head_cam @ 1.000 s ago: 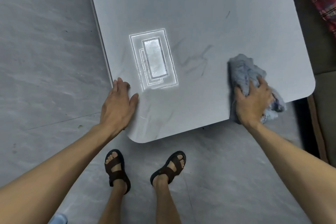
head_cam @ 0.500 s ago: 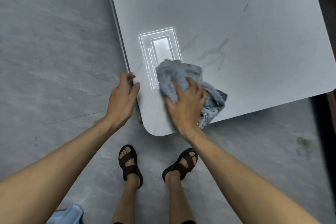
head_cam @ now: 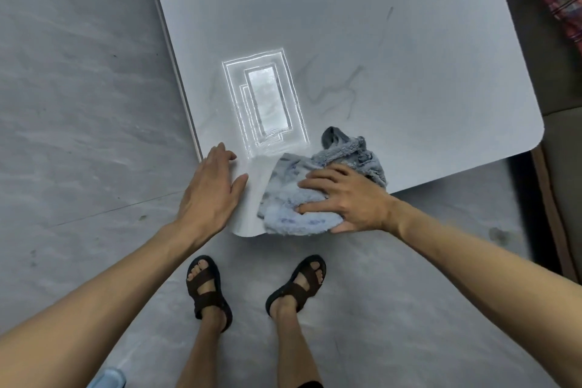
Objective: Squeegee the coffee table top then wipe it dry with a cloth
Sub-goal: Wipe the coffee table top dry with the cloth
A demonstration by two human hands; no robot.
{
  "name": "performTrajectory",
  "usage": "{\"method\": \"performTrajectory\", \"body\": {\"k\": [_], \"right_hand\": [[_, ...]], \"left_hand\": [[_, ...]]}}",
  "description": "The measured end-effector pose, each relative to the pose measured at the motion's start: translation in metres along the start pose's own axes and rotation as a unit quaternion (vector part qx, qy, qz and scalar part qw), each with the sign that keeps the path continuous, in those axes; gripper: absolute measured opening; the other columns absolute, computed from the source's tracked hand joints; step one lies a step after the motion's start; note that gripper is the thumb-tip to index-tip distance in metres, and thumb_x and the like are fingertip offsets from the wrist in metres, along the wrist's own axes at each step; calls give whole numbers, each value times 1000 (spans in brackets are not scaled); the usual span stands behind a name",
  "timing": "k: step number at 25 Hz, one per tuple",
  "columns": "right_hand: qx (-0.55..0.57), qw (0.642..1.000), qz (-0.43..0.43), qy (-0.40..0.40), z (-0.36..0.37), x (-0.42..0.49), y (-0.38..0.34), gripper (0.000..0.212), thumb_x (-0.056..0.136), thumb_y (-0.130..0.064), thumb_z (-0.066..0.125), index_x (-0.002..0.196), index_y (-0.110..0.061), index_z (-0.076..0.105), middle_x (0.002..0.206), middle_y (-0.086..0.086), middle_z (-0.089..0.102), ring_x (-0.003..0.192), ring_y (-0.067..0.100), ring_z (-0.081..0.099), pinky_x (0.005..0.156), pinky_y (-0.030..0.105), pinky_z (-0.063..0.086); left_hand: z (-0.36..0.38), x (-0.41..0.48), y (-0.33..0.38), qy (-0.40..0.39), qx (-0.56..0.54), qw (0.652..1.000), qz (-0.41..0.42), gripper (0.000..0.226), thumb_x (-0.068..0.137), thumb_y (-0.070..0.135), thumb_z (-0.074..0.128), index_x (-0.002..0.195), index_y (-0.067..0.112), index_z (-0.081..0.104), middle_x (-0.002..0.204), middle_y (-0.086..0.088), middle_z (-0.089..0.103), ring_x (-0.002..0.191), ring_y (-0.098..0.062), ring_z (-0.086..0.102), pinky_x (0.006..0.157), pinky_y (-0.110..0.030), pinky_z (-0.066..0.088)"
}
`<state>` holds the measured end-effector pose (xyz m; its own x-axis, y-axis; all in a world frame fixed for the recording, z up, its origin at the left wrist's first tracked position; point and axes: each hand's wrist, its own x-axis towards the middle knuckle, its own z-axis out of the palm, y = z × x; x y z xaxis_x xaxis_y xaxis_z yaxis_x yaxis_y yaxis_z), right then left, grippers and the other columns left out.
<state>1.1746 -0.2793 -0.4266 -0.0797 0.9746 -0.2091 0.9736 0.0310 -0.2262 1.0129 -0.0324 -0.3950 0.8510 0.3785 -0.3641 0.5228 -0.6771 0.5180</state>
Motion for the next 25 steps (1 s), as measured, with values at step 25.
{"method": "performTrajectory", "body": {"k": [25], "right_hand": [[22,986,157,49,-12,-61,86,65,78,-54,55,139,-35,47,143,10,48,128,33,45,105,48,34]], "left_hand": [[3,32,44,-65,12,994,-91,25,86,17,46,107,22,33,103,-10,56,77,-29,51,72,-38,37]]}}
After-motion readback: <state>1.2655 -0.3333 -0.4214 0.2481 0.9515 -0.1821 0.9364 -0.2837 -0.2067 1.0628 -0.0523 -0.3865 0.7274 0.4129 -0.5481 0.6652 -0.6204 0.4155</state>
